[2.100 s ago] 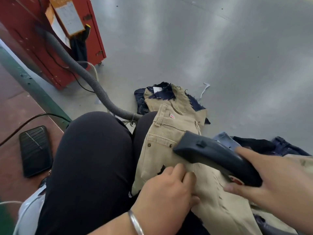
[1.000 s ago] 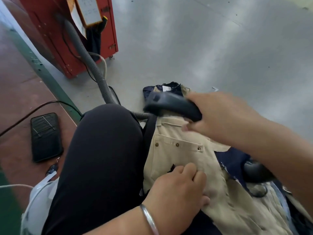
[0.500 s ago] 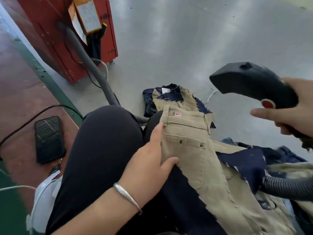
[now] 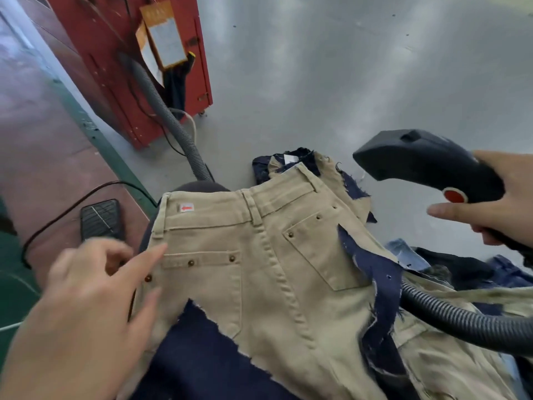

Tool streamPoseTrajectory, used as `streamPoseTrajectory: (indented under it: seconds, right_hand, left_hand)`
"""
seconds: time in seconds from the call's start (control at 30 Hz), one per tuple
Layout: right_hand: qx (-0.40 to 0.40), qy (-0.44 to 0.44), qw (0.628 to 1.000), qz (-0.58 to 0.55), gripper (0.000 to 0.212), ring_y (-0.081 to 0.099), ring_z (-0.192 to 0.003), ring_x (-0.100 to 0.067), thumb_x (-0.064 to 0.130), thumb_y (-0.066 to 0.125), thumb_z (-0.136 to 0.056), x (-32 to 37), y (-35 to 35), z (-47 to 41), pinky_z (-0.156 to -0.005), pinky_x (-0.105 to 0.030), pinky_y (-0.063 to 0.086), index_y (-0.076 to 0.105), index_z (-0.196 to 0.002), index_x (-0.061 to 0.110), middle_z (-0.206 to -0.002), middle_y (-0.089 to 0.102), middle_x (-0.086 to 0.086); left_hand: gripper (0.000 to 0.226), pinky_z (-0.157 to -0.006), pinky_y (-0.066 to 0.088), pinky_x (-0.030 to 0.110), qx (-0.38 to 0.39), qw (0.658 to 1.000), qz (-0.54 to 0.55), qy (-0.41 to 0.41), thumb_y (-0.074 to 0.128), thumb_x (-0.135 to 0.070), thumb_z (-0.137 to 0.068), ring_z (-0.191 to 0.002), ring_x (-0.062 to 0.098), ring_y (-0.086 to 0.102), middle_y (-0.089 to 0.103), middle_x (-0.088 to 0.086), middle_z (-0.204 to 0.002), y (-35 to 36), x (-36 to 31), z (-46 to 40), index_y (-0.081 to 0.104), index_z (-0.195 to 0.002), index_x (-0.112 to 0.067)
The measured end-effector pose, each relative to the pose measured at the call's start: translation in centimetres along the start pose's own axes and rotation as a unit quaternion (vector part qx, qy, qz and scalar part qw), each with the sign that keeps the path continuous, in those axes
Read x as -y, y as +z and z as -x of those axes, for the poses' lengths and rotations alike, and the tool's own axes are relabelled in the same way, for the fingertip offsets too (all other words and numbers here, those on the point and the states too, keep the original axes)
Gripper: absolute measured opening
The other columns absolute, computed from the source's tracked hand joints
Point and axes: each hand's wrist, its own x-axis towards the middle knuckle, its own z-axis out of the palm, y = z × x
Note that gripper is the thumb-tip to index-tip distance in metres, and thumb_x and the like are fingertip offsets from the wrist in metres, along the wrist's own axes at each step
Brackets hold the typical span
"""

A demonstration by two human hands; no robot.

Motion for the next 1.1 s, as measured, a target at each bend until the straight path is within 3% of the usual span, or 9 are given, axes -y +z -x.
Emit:
streamPoseTrajectory:
  seconds: [0.1, 0.2, 0.3, 0.4, 0.47, 0.63, 0.87, 1.0, 1.1]
  right_hand:
    - [-0.006, -0.033, 0.999, 0.031, 0.078, 0.062, -0.036, -0.02, 0.093, 0.068, -0.049, 0.1, -0.3, 0.2, -0.037, -0.038, 0.054, 0.058, -0.108, 0.042, -0.059, 0.069, 0.002]
    - [-0.011, -0.087, 0.99, 0.111, 0.068, 0.059, -0.036, -0.005, 0.093, 0.06, -0.059, 2.1, 0.3, 0.8, -0.035, -0.034, 0.052, 0.057, -0.105, 0.043, -0.064, 0.068, 0.015]
    - [-0.015, -0.125, 0.972, 0.198, 0.049, 0.052, -0.039, -0.003, 0.088, 0.055, -0.061, 4.5, 2.0, 1.8, -0.037, -0.034, 0.048, 0.05, -0.09, 0.049, -0.077, 0.061, 0.033]
    - [0.049, -0.128, 0.96, 0.243, 0.038, 0.047, -0.045, 0.002, 0.073, 0.064, -0.058, 6.6, 4.9, 2.7, -0.044, -0.036, 0.047, 0.04, -0.084, 0.058, -0.076, 0.058, 0.036]
    - [0.099, -0.103, 0.949, 0.282, 0.039, 0.051, -0.056, -0.001, 0.07, 0.065, -0.069, 8.0, 6.4, 2.4, -0.056, -0.029, 0.048, 0.033, -0.088, 0.058, -0.067, 0.059, 0.015]
    - [0.078, -0.135, 0.916, 0.369, 0.042, 0.032, -0.055, -0.002, 0.066, 0.059, -0.083, 12.0, 8.8, -0.1, -0.046, -0.019, 0.023, 0.029, -0.097, 0.04, -0.068, 0.039, 0.013]
    - [0.019, -0.153, 0.957, 0.244, 0.033, 0.06, -0.084, -0.032, 0.042, 0.072, -0.086, 14.6, 11.0, -7.2, -0.069, -0.037, 0.045, 0.049, -0.103, 0.026, -0.097, 0.062, -0.005]
    - [0.013, -0.145, 0.979, 0.144, 0.029, 0.063, -0.056, -0.017, 0.046, 0.076, -0.072, 13.8, 7.0, -7.7, -0.056, -0.036, 0.05, 0.051, -0.078, 0.034, -0.064, 0.061, 0.002]
    - [0.052, -0.153, 0.974, 0.16, 0.028, 0.058, -0.04, -0.003, 0.055, 0.076, -0.064, 11.9, 4.4, -4.5, -0.048, -0.035, 0.051, 0.051, -0.076, 0.051, -0.063, 0.063, 0.024]
  left_hand:
    - [0.029, -0.078, 0.044, 0.033, -0.033, 0.99, 0.066, 0.121, 0.054, -0.036, -0.078, -0.087, 0.022, 0.054, 0.056, -0.004, -0.093, 0.0, -6.3, -0.2, 0.071, -0.1, -0.026]
    - [0.031, -0.059, 0.047, 0.024, 0.144, 0.946, 0.119, 0.264, 0.051, -0.048, -0.08, -0.077, 0.015, 0.058, 0.058, -0.006, -0.084, 2.6, -13.1, -0.3, 0.068, -0.094, -0.026]
    - [0.05, -0.073, 0.039, 0.034, 0.202, 0.928, 0.088, 0.301, 0.049, -0.056, -0.087, -0.103, 0.024, 0.046, 0.048, 0.004, -0.112, 5.9, -15.8, -1.5, 0.046, -0.118, -0.018]
    - [0.057, -0.055, 0.04, 0.024, 0.251, 0.913, 0.04, 0.318, 0.056, -0.072, -0.069, -0.084, 0.015, 0.055, 0.055, -0.005, -0.095, 7.7, -16.3, -1.2, 0.056, -0.1, -0.024]
    - [0.052, -0.046, 0.039, 0.018, 0.235, 0.92, 0.068, 0.306, 0.061, -0.072, -0.059, -0.069, 0.009, 0.055, 0.056, -0.011, -0.081, 8.4, -15.9, -1.0, 0.06, -0.087, -0.028]
    - [0.044, -0.054, 0.04, 0.022, 0.179, 0.924, 0.071, 0.332, 0.057, -0.06, -0.071, -0.075, 0.013, 0.052, 0.054, -0.006, -0.089, 10.1, -15.8, -1.0, 0.051, -0.095, -0.024]
    - [0.05, -0.052, 0.043, 0.019, 0.197, 0.92, 0.085, 0.329, 0.057, -0.071, -0.061, -0.071, 0.008, 0.054, 0.056, -0.013, -0.084, 10.4, -15.8, -0.7, 0.06, -0.092, -0.032]
    - [0.046, -0.058, 0.043, 0.018, 0.17, 0.918, 0.086, 0.347, 0.056, -0.066, -0.068, -0.077, 0.008, 0.053, 0.057, -0.012, -0.089, 10.6, -15.6, -1.0, 0.059, -0.097, -0.031]
    - [0.039, -0.063, 0.048, 0.021, 0.153, 0.911, 0.075, 0.374, 0.05, -0.055, -0.082, -0.085, 0.012, 0.053, 0.056, -0.006, -0.098, 10.8, -15.7, -1.5, 0.052, -0.104, -0.022]
